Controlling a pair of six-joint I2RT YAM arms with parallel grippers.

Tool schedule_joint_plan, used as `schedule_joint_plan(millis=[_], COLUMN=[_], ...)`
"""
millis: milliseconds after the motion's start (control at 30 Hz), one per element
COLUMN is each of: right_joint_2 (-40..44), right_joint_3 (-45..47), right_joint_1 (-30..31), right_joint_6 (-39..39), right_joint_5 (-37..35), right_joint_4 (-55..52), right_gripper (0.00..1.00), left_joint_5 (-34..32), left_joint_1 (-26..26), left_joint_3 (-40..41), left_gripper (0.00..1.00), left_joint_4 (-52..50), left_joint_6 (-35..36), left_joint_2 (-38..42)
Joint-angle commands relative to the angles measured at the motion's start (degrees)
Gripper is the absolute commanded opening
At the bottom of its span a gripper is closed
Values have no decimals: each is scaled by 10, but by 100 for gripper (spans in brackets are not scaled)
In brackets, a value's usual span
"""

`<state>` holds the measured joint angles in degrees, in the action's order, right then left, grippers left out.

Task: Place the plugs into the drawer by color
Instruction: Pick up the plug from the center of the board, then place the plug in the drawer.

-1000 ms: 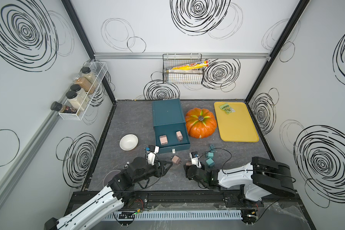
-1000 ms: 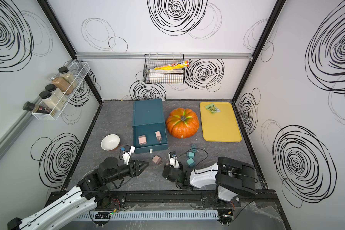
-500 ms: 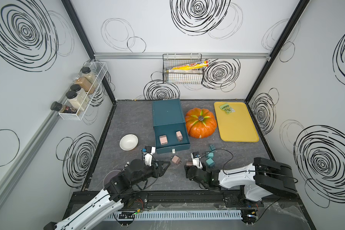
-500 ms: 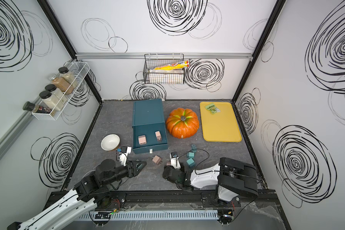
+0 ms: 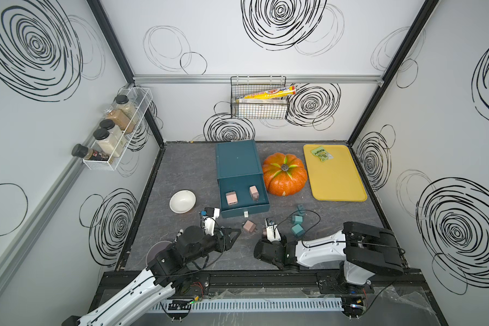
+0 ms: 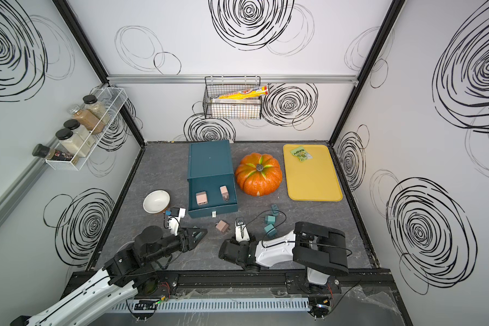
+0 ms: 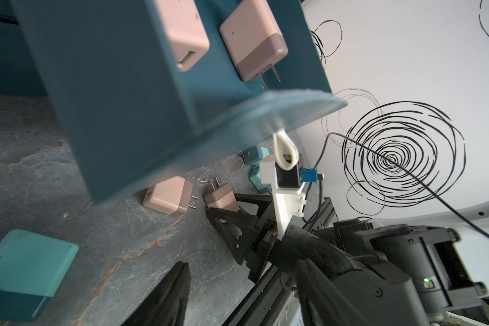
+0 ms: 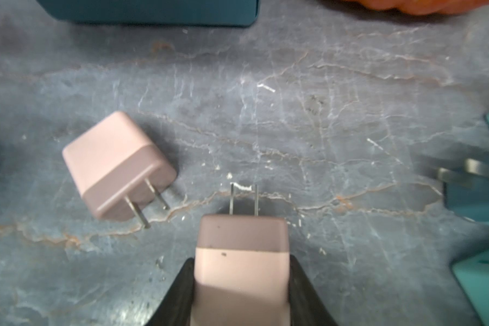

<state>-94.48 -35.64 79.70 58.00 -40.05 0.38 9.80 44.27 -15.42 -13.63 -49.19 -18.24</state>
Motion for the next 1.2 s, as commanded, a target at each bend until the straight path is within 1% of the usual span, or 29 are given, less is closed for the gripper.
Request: schedule_joint_plan(millis=[0,33,67,133,167,200,300,367,400,500,600,700,800,900,1033,1167], right_joint_2=[5,22,43,103,135,173,301,367,398,442,419,346,266,201,142,65], right_joint_3=[25,25,26,31,35,41,41,19,1,-70,-182,-302,-393,-449,-475,-528], right_joint_1=[4,4,5,5,5,5,5,5,5,5,4,-8,-44,-81,-130,-158], right_joint_6=[8,3,1,-16,-33,-66,-131,-156,-165,-193,-226,-258,-283,-298,-335,-366], right_joint_5=[64,68,70,84,103,136,244,299,314,325,295,248,256,261,268,244], right_joint_4=[-80,-89,-99,-118,-119,-112,-113,-128,-141,-176,-237,-305,-350,-376,-370,-388], right_gripper=[33,29,27,25,24,24,22,21,21,20,19,18,17,17,17,17], left_joint_5=[2,3,4,8,9,10,2,-8,-11,-16,-23,-46,-84,-90,-112,-129], left_joint_1=[5,5,5,5,5,5,4,4,4,4,4,4,3,2,-1,-12], left_joint_3=[-9,-9,-9,-13,-15,-18,-30,-37,-39,-39,-41,-48,-55,-74,-81,-94], left_gripper=[66,67,66,66,66,66,66,65,65,64,64,63,63,61,62,62], left_joint_4=[15,16,16,16,16,14,0,-11,-11,-5,-3,2,13,12,18,0], left_joint_6=[-1,-1,-1,-1,-1,-1,-1,0,0,0,0,3,9,20,30,42], left_joint_2=[6,7,7,9,11,13,24,26,26,26,15,-2,-21,-55,-74,-79])
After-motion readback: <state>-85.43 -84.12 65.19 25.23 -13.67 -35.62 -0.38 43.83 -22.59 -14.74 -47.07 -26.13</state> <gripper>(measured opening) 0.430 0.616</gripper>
